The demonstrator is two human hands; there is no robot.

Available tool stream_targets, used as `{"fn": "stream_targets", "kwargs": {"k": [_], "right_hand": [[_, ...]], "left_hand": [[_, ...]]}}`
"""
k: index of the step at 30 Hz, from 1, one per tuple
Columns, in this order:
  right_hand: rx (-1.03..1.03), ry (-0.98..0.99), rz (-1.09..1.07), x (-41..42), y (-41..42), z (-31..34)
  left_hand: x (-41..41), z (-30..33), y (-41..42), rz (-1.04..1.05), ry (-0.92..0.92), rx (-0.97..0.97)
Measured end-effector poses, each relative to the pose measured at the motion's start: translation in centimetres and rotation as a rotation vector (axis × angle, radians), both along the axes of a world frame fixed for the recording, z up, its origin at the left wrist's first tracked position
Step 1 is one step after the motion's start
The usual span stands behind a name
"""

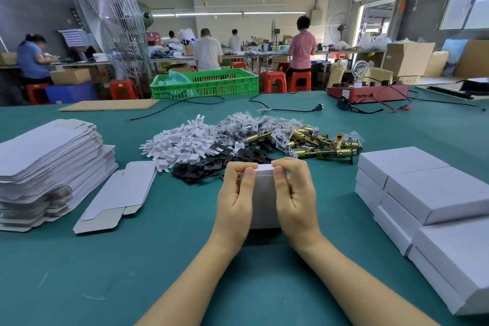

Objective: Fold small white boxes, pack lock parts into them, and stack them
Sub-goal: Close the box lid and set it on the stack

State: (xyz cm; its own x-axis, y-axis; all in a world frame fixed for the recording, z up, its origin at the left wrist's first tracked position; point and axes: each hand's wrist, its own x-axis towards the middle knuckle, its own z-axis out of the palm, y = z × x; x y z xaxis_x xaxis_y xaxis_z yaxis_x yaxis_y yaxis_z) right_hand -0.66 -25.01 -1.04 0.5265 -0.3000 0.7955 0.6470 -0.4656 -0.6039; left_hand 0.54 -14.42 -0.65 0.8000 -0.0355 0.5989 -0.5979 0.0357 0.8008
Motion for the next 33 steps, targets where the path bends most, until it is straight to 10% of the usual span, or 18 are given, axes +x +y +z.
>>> {"fn": "stream_targets", "kwargs": {"k": [14, 26, 33], "right_hand": [[0.006, 0.368, 0.195, -0.1, 0.0, -0.6], [0.613, 0.582, 0.209, 1.3, -1.6, -0.3], [-0.113, 0.725, -0.010, 0.9, -1.6, 0.0]], "left_hand": [[0.7, -0.9, 0.9, -0.082, 0.120, 0.191], [2.0, -1.8, 1.1, -0.088, 0.360, 0.252], [2.5, -1.4, 1.7, -0.024, 0.521, 0.133]]}}
